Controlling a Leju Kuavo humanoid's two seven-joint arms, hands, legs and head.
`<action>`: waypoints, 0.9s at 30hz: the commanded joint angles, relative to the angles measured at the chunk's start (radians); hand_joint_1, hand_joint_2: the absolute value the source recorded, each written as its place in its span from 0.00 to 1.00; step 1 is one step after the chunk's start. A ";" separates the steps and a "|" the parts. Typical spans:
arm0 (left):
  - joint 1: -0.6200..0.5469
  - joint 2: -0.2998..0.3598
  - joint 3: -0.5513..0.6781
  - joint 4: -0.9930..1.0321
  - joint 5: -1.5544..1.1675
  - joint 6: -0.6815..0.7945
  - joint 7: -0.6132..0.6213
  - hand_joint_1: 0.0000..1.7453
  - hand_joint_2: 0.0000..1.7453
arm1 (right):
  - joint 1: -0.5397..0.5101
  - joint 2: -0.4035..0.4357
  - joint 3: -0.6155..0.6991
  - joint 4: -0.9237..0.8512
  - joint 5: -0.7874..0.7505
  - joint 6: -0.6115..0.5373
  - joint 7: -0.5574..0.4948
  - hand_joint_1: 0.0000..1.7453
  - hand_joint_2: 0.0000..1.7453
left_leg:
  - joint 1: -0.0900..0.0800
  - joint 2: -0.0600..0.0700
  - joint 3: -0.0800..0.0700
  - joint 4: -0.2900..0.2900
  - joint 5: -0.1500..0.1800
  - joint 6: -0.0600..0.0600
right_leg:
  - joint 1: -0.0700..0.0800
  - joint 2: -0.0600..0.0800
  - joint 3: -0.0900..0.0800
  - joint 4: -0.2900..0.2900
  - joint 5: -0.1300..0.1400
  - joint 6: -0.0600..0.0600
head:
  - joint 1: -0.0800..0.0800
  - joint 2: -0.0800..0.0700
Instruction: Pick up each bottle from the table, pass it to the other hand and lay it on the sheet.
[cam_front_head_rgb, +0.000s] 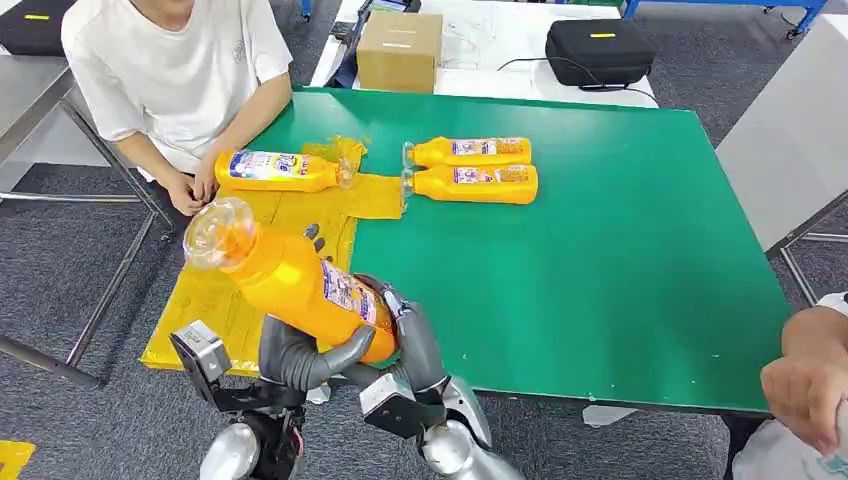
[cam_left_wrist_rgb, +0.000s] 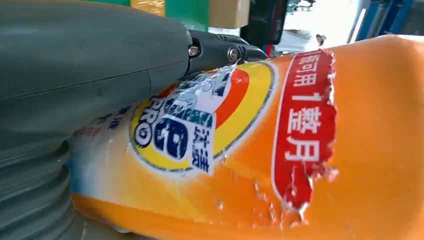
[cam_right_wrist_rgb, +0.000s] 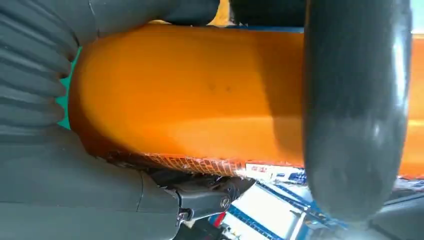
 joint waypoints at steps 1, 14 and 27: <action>-0.073 0.014 0.000 0.074 0.003 0.004 0.002 0.00 1.00 | -0.048 -0.021 0.062 0.063 0.001 0.012 -0.004 1.00 1.00 | 0.000 -0.001 0.004 -0.001 0.000 -0.001 | 0.000 -0.001 0.004 -0.001 -0.001 -0.001 | 0.000 0.000; -0.072 0.013 0.001 0.073 0.008 0.005 0.003 0.00 1.00 | -0.048 -0.021 0.065 0.064 0.003 0.013 -0.004 1.00 1.00 | 0.001 -0.001 0.003 -0.001 0.000 -0.001 | 0.001 -0.001 0.003 -0.001 -0.001 -0.001 | 0.000 0.000; -0.058 0.032 -0.006 0.059 0.348 -0.405 0.078 1.00 1.00 | 0.035 -0.058 0.079 0.040 -0.012 0.108 0.032 1.00 1.00 | 0.000 -0.003 0.003 -0.001 -0.001 -0.001 | 0.000 -0.003 0.004 -0.001 -0.002 -0.001 | 0.000 0.000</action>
